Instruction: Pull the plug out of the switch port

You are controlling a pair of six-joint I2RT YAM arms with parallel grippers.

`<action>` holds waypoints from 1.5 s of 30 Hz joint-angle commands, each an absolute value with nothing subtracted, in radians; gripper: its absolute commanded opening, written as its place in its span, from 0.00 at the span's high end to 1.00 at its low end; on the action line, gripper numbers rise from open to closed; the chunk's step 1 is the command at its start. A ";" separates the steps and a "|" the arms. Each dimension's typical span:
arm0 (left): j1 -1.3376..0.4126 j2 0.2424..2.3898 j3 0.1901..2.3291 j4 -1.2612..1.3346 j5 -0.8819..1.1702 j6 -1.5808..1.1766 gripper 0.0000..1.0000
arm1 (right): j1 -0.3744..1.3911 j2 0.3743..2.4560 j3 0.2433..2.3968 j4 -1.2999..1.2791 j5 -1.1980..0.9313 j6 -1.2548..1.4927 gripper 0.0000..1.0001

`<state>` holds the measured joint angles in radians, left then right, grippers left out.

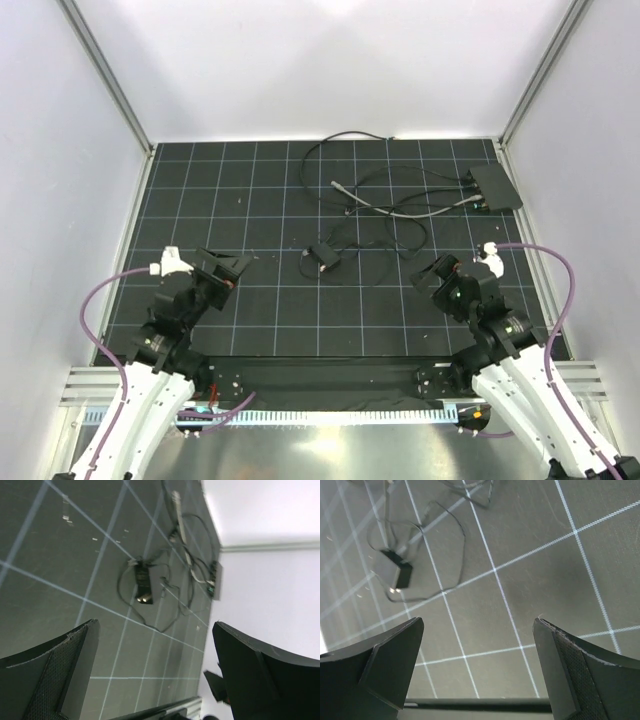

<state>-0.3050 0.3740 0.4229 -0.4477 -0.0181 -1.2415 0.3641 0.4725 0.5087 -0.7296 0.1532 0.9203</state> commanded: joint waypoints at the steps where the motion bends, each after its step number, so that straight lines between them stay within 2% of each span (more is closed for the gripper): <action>1: -0.305 0.301 0.345 -0.195 0.099 -1.249 0.01 | 0.361 0.528 0.589 -0.698 0.117 0.815 0.00; 3: -0.305 0.320 0.334 -0.108 0.132 -1.253 0.00 | 0.362 0.573 0.607 -0.683 0.116 0.814 0.00; 9: -0.324 0.708 0.589 -0.124 0.278 -1.063 0.00 | 0.361 0.756 0.741 -0.727 0.283 0.744 0.00; 15: -0.481 1.035 0.801 -0.126 0.198 -0.977 0.00 | 0.350 1.011 0.946 -0.802 0.452 0.643 0.00; 17: -0.547 1.142 0.877 -0.112 0.166 -0.956 0.00 | 0.309 1.047 0.983 -0.792 0.498 0.620 0.00; 20: -0.613 1.261 0.978 -0.106 0.127 -0.905 0.00 | 0.174 1.081 1.009 -0.746 0.436 0.585 0.00; 24: -0.690 1.504 1.196 -0.123 0.158 -0.870 0.11 | 0.014 1.170 1.046 -0.689 0.358 0.563 0.00; 27: -0.732 1.615 1.302 -0.126 0.163 -0.845 0.13 | -0.067 1.264 1.107 -0.652 0.379 0.561 0.02; 35: -0.808 1.767 1.459 -0.123 0.153 -0.743 0.20 | -0.137 1.499 1.252 -0.583 0.336 0.615 0.14; 39: -0.827 1.795 1.491 -0.118 0.161 -0.690 0.21 | -0.141 1.581 1.264 -0.514 0.417 0.621 0.16; 45: -0.828 1.854 1.545 -0.061 0.247 -0.618 0.21 | -0.153 1.747 1.330 -0.430 0.331 0.655 0.17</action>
